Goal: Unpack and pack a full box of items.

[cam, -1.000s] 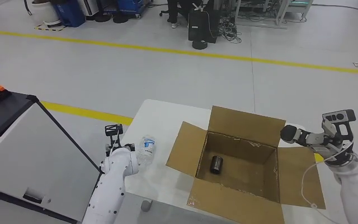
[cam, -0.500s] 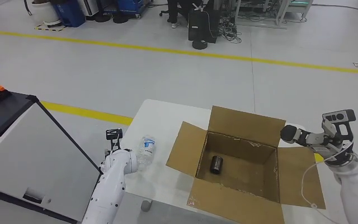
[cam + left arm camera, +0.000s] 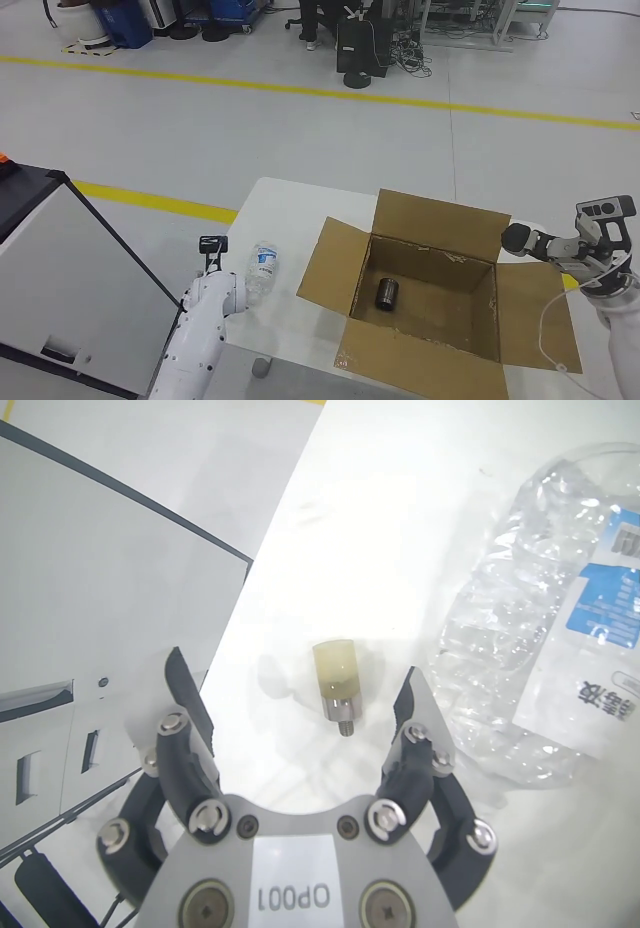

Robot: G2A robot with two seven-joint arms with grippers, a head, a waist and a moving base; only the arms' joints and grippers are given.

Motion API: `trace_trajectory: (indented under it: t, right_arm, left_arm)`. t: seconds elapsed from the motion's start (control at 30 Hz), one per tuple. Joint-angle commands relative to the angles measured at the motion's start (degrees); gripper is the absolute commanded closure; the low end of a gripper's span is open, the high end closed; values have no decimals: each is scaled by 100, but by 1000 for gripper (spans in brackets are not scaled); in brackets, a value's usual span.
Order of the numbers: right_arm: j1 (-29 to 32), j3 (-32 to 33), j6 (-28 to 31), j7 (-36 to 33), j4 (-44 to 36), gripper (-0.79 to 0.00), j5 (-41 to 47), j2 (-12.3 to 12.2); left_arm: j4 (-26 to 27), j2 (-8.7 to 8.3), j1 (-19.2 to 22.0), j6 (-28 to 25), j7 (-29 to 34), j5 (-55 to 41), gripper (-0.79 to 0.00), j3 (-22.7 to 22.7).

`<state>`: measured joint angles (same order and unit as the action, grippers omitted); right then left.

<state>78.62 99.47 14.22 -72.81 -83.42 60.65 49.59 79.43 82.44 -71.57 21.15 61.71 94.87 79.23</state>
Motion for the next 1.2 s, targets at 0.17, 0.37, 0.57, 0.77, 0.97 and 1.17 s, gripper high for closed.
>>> trace_trajectory:
  t: [0.17,0.37,0.57,0.77,0.97,1.17]
  right_arm:
    - [0,0,0,0,0,-785,0,0]
    - [0,0,0,0,0,-785,0,0]
    - [0,0,0,0,0,-785,0,0]
    - [0,0,0,0,0,-785,0,0]
    - [0,0,0,0,0,-785,0,0]
    - [0,0,0,0,0,-785,0,0]
  left_arm:
    - [-301,41,176,-79,-79,-158,-686,-74]
    - [-645,66,332,-69,-90,-252,-674,-77]
    - [-769,81,445,-70,-71,-376,-616,-34]
    - [-732,83,434,-103,-22,-407,-446,-4]
    - [-679,82,417,-100,17,-485,-394,74]
    - [-733,80,443,-114,58,-549,-382,133]
